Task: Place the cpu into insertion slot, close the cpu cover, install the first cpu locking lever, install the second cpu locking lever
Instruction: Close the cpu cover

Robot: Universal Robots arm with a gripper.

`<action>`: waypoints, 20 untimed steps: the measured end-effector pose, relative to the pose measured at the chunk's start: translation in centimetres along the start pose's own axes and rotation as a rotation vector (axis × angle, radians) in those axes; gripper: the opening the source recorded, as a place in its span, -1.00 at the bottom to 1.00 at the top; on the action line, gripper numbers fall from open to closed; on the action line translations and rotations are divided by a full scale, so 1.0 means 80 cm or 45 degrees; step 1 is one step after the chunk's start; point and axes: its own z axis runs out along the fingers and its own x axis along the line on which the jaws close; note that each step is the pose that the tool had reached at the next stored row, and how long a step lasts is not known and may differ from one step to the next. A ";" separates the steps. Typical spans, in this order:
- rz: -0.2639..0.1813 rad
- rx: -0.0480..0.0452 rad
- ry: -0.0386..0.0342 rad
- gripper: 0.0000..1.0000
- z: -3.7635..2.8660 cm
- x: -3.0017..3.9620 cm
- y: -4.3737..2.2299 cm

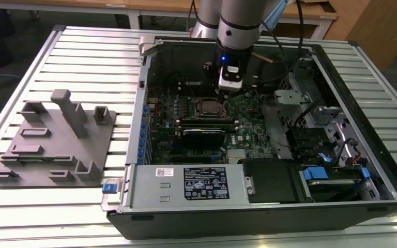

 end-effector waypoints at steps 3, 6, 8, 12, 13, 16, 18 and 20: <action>-0.069 0.000 0.0007 -0.80 0.0011 0.0000 0.0000; -0.139 0.001 0.0015 -0.80 0.0023 0.0000 0.0000; -0.185 0.001 0.0020 -0.80 0.0032 0.0000 0.0000; -0.278 0.002 0.0030 -0.80 0.0049 0.0000 -0.0001; -0.301 0.002 0.0033 -0.80 0.0053 0.0000 -0.0001; -0.368 0.002 0.0046 -0.80 0.0061 -0.0001 -0.0001; -0.406 -0.001 0.0067 -0.80 0.0065 -0.0001 -0.0001; -0.419 -0.003 0.0078 -0.80 0.0066 0.0000 0.0000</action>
